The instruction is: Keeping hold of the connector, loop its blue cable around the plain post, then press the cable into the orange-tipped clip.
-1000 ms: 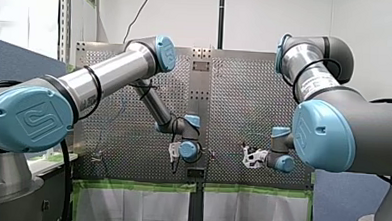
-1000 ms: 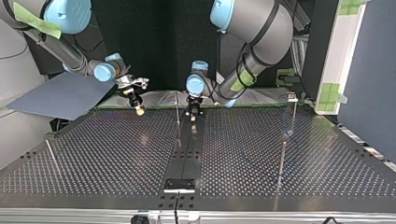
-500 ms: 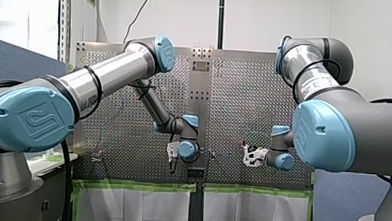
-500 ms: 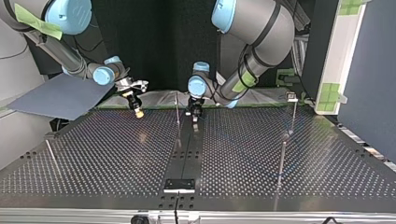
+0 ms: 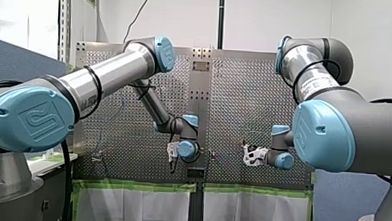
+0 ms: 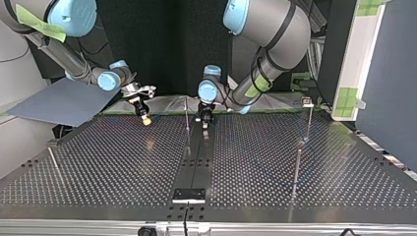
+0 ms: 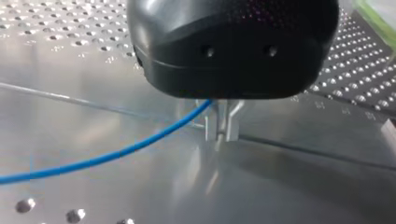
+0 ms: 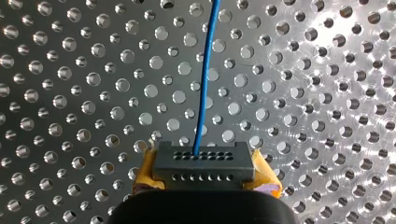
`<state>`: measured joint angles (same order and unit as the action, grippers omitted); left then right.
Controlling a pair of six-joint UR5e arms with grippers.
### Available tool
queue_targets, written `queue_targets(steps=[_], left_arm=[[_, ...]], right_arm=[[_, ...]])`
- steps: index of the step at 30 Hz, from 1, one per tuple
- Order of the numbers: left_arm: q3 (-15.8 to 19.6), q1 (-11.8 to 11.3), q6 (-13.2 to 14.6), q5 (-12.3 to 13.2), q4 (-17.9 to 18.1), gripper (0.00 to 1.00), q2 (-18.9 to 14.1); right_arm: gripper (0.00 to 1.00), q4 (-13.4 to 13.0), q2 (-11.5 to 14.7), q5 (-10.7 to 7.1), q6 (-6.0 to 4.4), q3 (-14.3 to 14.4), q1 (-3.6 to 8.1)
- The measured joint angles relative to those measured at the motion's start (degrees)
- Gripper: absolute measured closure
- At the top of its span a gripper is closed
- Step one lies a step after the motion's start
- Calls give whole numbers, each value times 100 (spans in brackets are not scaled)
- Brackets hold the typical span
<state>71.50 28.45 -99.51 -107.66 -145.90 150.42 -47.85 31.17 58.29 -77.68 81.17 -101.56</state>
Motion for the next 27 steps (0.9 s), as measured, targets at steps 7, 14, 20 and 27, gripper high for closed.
queue_targets(steps=[7, 14, 20, 27], left_arm=[[78, 3, 229, 174, -50, 0, -1], [84, 15, 498, -84, -393, 0, -7], [112, 89, 825, -103, -742, 0, -20], [357, 164, 953, 47, -746, 0, -249]], right_arm=[[100, 41, -2, -3, 18, -1, 0], [100, 66, -3, -1, 25, 0, -6], [100, 103, -5, 0, 31, 1, -2], [100, 161, -7, -1, 45, 1, 1]])
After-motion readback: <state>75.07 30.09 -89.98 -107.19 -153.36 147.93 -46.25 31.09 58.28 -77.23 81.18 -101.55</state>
